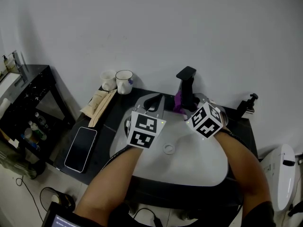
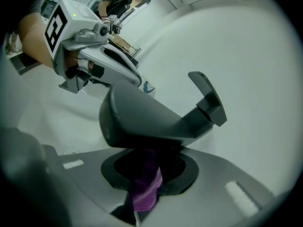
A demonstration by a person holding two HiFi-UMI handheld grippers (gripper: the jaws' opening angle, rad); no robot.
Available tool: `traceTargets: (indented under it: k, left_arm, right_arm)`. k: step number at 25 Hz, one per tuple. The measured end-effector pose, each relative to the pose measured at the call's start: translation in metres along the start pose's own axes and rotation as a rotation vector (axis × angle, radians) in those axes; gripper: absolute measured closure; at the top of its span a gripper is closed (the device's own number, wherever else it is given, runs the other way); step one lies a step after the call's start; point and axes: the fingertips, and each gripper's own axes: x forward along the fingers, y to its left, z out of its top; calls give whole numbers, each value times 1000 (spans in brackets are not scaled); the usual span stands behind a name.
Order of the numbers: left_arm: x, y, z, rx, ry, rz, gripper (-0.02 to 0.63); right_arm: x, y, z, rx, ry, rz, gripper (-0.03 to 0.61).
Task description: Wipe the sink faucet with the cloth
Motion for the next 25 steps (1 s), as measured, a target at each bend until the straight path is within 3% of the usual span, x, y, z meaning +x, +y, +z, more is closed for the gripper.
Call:
traceTargets:
  k: [13,25]
  left_arm:
    - [1,-1,-2,1,5,-3,597]
    - [1,-1,-1,1,4,-3,597]
  right_arm:
    - [4,-4,1,64,13,66,499]
    - [19,19,-5,44,83,162,499]
